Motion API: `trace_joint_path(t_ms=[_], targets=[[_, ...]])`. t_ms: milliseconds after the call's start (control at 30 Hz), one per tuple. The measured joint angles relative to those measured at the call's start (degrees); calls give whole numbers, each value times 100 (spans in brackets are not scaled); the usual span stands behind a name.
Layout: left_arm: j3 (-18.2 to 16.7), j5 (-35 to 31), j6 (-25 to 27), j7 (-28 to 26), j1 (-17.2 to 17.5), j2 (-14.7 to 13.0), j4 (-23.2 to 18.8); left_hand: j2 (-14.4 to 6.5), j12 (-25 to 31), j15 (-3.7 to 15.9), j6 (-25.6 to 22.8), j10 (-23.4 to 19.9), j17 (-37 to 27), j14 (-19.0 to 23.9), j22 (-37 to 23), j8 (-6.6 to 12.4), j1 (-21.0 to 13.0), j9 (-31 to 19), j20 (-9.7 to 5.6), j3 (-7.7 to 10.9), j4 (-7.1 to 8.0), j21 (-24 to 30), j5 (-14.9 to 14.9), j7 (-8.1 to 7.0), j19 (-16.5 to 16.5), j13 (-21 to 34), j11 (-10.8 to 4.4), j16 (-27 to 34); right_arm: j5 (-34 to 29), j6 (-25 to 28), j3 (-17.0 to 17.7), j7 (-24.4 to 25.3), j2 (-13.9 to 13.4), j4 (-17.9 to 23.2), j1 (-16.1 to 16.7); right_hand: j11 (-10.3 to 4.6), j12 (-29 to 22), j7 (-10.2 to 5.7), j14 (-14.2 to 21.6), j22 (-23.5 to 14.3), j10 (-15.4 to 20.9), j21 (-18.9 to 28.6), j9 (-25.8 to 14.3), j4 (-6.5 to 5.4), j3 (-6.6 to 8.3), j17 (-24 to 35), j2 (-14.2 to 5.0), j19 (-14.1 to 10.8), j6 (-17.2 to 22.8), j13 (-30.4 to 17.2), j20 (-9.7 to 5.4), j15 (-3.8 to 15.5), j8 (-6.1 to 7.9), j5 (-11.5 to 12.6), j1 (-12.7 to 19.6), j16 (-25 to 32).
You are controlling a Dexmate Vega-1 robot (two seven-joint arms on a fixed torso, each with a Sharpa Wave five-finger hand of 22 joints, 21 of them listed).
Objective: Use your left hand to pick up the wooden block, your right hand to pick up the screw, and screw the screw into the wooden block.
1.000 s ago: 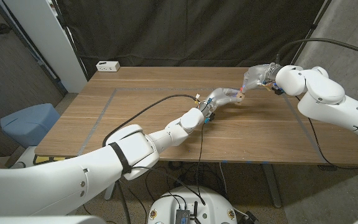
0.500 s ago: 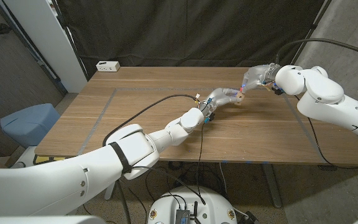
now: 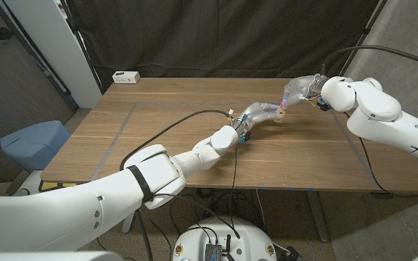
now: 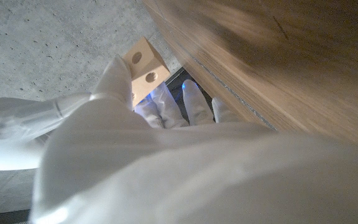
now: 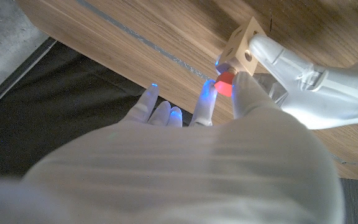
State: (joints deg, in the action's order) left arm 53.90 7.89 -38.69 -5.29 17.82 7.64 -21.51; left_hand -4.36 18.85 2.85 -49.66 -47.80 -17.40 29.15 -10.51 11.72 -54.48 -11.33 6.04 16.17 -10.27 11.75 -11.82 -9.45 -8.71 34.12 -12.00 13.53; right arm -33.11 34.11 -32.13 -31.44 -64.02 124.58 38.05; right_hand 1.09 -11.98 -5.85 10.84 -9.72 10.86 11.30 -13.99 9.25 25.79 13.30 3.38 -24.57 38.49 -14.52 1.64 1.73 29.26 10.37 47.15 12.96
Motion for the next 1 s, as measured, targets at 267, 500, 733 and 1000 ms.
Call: trace_joint_path(t_ms=[267,500,733,1000], targets=[[5,-5,-6,0,0,2,0,0,8,0,1,1,0,0,0,0,0,2,0,0,0,0,1,-1,0,0,-1,0,7,6,28,66,-12,32,53,-17,-36,20,22,0,42,0,-47,0,0,0,-30,-5,186,1,-5,22,106,0,30,0],[10,-21,-45,-3,3,5,-1,0,8,0,2,1,0,0,0,0,0,2,0,0,0,0,-6,-2,0,0,-1,0,14,41,68,137,-44,77,117,-28,-36,14,48,0,93,0,-70,0,-1,16,-30,-31,280,1,-31,48,172,0,30,0],[12,-35,-83,-16,17,5,-7,0,7,0,0,4,0,0,0,0,0,0,0,24,-24,0,-6,0,0,0,0,0,15,60,90,210,-58,102,165,-39,-83,33,137,0,208,0,-106,-18,-18,16,-40,-124,361,16,-42,51,245,0,40,62],[13,-50,-127,-25,34,4,-17,0,-3,0,-4,3,0,0,0,0,0,-2,0,24,-24,0,-6,4,0,0,-2,0,5,81,98,294,-57,118,207,-47,-117,49,238,0,297,39,-133,-33,-34,16,-62,-229,504,15,-84,52,354,0,59,84]])
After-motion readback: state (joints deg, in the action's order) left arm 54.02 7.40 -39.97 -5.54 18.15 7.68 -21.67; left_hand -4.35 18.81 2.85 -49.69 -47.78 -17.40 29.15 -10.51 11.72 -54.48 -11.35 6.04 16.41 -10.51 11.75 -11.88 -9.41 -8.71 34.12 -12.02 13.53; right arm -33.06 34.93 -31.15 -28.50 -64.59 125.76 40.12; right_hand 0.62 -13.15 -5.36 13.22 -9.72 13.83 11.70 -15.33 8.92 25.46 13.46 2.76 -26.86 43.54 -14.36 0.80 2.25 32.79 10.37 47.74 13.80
